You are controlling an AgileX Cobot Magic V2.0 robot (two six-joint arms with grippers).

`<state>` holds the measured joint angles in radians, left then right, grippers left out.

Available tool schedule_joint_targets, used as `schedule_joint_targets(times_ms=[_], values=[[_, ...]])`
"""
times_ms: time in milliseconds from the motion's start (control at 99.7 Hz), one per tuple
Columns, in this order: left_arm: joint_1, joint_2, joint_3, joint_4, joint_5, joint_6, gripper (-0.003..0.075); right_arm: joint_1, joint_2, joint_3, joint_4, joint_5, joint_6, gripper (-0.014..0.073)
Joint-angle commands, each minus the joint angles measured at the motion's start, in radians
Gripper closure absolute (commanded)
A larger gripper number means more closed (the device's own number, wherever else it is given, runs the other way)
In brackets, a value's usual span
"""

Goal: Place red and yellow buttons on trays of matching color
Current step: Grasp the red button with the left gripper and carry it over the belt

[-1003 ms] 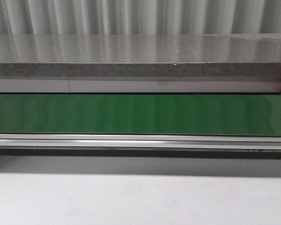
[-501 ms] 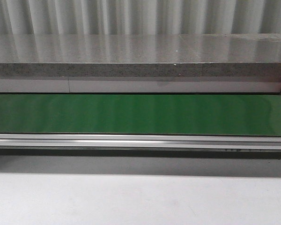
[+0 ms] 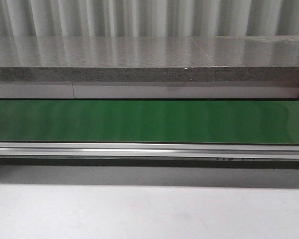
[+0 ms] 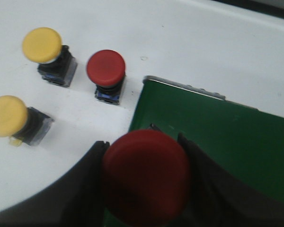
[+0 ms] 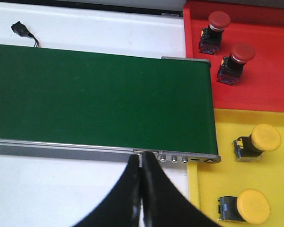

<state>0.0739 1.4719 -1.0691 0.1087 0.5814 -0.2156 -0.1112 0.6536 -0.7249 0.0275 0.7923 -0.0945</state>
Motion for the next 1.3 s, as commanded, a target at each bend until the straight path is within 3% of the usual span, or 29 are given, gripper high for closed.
schedule_joint_targets(times_ms=[0,431,511,602,752,802,983,1123,1294], values=[[-0.037,-0.017,-0.029,0.03,-0.038,0.015,0.0739,0.001,-0.004,-0.027,-0.003,-0.053,-0.007,0.0659],[-0.091,0.07,-0.029,0.083,-0.021,0.02,0.0738,0.001,-0.004,-0.027,-0.003,-0.053,-0.007,0.0659],[-0.091,0.07,-0.029,0.083,-0.019,0.02,0.0708,0.001,-0.004,-0.027,-0.003,-0.053,-0.007,0.0659],[-0.091,0.07,-0.029,0.083,-0.019,0.023,0.0557,0.001,-0.004,-0.027,-0.003,-0.053,-0.007,0.0659],[-0.091,0.07,-0.031,0.076,-0.019,0.023,0.0092,0.001,-0.004,-0.027,-0.003,-0.053,-0.007,0.0659],[-0.094,0.068,-0.033,0.076,-0.017,0.023,-0.0004,0.001,-0.004,-0.027,-0.003,-0.053,-0.007,0.0659],[-0.1,0.026,-0.078,0.083,0.007,0.023,0.0101,0.001,-0.004,-0.027,-0.003,-0.053,-0.007,0.0659],[-0.082,0.011,-0.146,0.107,0.056,0.023,0.0104,0.001,-0.004,-0.027,-0.003,-0.053,-0.007,0.0659],[0.018,0.011,-0.166,0.104,0.07,0.023,0.0104,0.001,-0.004,-0.027,-0.003,-0.053,-0.007,0.0659]])
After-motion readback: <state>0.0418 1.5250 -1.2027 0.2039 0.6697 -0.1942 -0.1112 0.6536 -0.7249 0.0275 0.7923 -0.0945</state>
